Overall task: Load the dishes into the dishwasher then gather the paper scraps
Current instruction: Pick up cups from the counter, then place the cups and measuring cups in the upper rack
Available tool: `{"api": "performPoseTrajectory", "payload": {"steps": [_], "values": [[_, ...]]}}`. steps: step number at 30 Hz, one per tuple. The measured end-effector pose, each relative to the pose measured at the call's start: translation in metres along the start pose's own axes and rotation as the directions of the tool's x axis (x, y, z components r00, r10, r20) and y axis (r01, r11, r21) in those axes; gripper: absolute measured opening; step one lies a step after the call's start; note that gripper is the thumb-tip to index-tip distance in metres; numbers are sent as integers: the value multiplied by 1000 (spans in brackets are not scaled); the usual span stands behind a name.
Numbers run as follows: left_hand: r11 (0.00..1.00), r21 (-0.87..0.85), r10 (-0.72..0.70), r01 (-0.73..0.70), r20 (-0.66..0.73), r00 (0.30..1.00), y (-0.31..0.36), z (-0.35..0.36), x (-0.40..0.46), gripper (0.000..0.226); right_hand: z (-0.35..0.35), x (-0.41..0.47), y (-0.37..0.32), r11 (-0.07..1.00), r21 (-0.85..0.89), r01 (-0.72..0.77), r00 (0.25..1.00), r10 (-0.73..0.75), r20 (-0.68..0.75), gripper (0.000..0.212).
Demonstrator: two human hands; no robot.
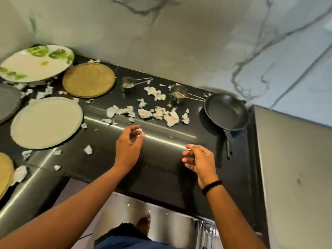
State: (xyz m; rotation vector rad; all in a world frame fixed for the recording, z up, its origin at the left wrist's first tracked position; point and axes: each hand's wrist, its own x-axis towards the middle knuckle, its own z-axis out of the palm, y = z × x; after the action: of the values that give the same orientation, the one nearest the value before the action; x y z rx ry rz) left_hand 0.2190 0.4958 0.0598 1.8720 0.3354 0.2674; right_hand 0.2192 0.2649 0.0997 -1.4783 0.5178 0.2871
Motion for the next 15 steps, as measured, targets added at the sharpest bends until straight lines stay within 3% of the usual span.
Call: {"api": "performPoseTrajectory", "payload": {"steps": [4, 11, 15], "values": [[971, 231, 100, -62, -155, 983, -29, -22, 36, 38, 44, 24, -14, 994, -112, 4, 993, 9, 118, 18], [823, 555, 158, -119, -23, 987, -58, -39, 64, 47, 120, 76, -56, 956, -286, 68, 969, 6, 248, 18], [773, 627, 155, -96, -40, 987, -61, -33, 69, 50, 164, 113, -79, 928, -335, 162, 950, -55, 307, 12]]}}
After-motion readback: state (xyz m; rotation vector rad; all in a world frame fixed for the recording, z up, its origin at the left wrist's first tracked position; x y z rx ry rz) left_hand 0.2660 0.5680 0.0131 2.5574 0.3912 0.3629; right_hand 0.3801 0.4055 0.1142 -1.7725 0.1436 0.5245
